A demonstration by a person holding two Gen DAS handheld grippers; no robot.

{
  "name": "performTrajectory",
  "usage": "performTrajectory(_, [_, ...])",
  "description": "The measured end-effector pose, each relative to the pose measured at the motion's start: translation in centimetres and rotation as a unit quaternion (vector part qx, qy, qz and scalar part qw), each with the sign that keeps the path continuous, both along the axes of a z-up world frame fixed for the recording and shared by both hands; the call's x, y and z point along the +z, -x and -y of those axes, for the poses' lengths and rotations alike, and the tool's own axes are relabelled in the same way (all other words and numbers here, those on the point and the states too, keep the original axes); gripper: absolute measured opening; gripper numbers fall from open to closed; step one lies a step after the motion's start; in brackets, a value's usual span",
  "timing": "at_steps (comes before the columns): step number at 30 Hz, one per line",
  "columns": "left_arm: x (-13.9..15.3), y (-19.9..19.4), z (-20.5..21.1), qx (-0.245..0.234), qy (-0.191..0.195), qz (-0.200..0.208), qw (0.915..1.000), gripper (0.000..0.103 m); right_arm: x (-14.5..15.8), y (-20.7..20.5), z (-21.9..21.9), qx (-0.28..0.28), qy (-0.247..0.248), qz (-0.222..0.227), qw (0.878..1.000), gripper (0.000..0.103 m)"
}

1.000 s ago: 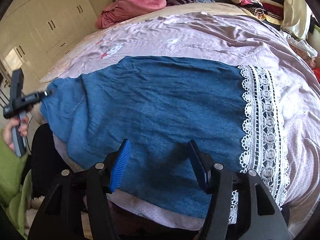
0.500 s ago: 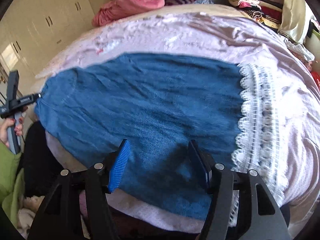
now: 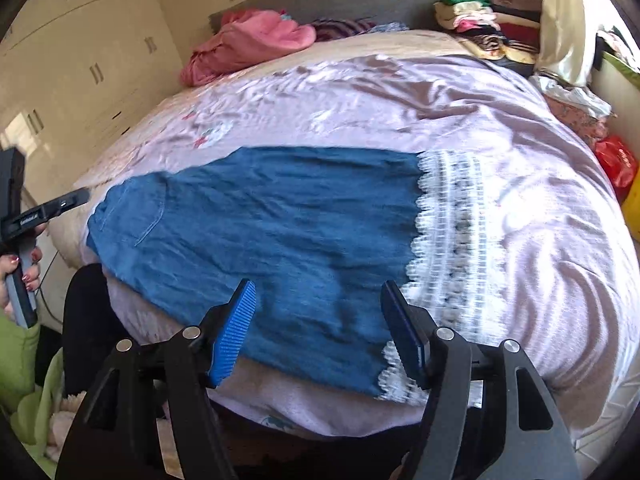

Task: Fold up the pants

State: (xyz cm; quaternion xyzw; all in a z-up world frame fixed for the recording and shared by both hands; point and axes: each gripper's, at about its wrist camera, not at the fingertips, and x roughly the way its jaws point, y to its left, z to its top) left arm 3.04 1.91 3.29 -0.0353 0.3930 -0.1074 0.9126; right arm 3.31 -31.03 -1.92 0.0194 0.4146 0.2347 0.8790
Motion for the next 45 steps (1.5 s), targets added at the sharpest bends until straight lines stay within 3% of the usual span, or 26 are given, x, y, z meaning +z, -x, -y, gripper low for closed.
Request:
performTrajectory(3, [-2.7,-1.6,4.3,-0.05,-0.021,-0.031,0.9981,0.066,-1.4,-0.5,-0.2,-0.001,0.004,-0.026,1.0,0.064])
performTrajectory(7, [-7.1,-2.4,5.6,-0.047,-0.067,-0.085,0.993,0.066,-3.6,-1.0,0.7,-0.012,0.012,-0.064,0.998,0.064])
performTrajectory(9, [-8.8,-2.3,5.2,-0.046,-0.068,-0.104,0.9912,0.066,-3.7,-1.0,0.8,-0.008,0.009,-0.064,0.998,0.064])
performTrajectory(11, [-9.0,-1.6,4.8,-0.05,-0.067,-0.085,0.9929,0.066,-3.1,-1.1,0.5,-0.001,0.009,-0.066,0.998,0.065])
performTrajectory(14, [-8.4,-1.5,4.3,-0.05,-0.052,-0.079,0.9943,0.066,0.0,-2.5,-0.4,0.03,-0.036,-0.039,0.998,0.065])
performTrajectory(17, [-6.0,-1.7,4.2,-0.054,-0.018,-0.041,0.9975,0.066,2.6,-5.5,-2.8,0.054,-0.025,-0.006,0.998,0.065])
performTrajectory(20, [-4.7,-3.1,4.4,-0.049,-0.021,-0.016,0.9984,0.066,3.8,-9.5,-6.4,0.082,-0.015,0.006,0.997,0.065])
performTrajectory(23, [-5.5,-4.9,4.2,-0.042,-0.018,-0.02,0.9987,0.066,4.2,-13.0,-10.1,0.113,-0.008,0.001,0.994,0.065])
performTrajectory(26, [-7.3,-5.3,4.0,-0.043,-0.026,-0.051,0.9975,0.066,3.6,-16.0,-14.0,0.146,0.021,-0.01,0.989,0.064])
performTrajectory(29, [-8.6,-4.5,4.5,-0.052,-0.057,-0.052,0.9957,0.066,2.2,-18.4,-16.5,0.175,0.049,-0.028,0.983,0.062])
performTrajectory(31, [-9.0,-3.9,4.7,-0.055,-0.073,-0.045,0.9949,0.066,1.1,-19.6,-17.5,0.192,0.067,-0.042,0.978,0.057])
performTrajectory(34, [-8.9,-3.9,4.3,-0.054,-0.063,-0.045,0.9955,0.066,-0.6,-20.4,-18.7,0.231,0.086,-0.075,0.966,0.052])
performTrajectory(36, [-8.9,-4.1,4.0,-0.054,-0.056,-0.045,0.9959,0.066,-1.8,-20.0,-19.1,0.246,0.101,-0.086,0.96,0.037])
performTrajectory(37, [-9.0,-4.1,4.0,-0.055,-0.055,-0.045,0.996,0.066,-1.9,-19.7,-19.1,0.246,0.103,-0.081,0.96,0.026])
performTrajectory(40, [-9.0,-4.4,3.9,-0.057,-0.05,-0.043,0.9962,0.067,-1.0,-18.8,-18.8,0.236,0.09,-0.047,0.966,0.008])
performTrajectory(45, [-9.2,-4.6,3.7,-0.055,-0.042,-0.043,0.9967,0.068,-1.6,-19.6,-18.9,0.208,0.095,-0.038,0.973,0.007])
